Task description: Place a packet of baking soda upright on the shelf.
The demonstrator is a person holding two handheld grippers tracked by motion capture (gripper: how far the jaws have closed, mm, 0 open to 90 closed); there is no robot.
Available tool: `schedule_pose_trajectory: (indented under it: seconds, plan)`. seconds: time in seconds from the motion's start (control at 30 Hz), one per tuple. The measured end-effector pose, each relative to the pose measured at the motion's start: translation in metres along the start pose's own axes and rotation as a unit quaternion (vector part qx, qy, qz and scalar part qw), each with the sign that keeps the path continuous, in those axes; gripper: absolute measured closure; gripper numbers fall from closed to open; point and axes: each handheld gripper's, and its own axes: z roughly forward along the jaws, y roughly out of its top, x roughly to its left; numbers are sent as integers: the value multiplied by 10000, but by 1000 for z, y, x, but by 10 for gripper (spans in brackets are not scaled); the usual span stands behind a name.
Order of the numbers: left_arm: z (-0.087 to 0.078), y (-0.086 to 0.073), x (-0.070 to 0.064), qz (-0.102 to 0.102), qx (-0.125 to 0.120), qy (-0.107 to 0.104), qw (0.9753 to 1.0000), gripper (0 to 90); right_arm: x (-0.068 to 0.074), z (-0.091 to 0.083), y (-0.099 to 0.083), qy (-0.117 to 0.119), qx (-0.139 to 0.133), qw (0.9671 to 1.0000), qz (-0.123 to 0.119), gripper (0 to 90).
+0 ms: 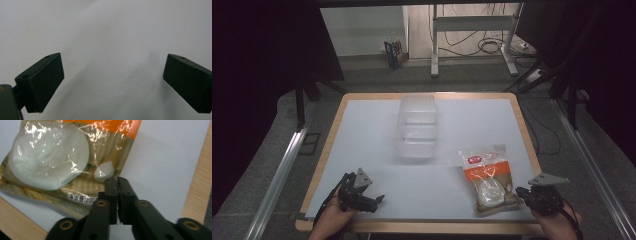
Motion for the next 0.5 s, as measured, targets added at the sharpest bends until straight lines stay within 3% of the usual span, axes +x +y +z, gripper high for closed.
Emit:
schedule_pose_trajectory:
  seconds: [0.13, 0.5]
  plan:
    - [0, 0, 0, 15, 9, 1, 10000, 34, 0, 2, 0, -91, 171, 9998, 48, 888]
    - [0, 0, -1, 39, 23, 11, 10000, 34, -6, 7, -3, 2, 368, 9991, 197, 888]
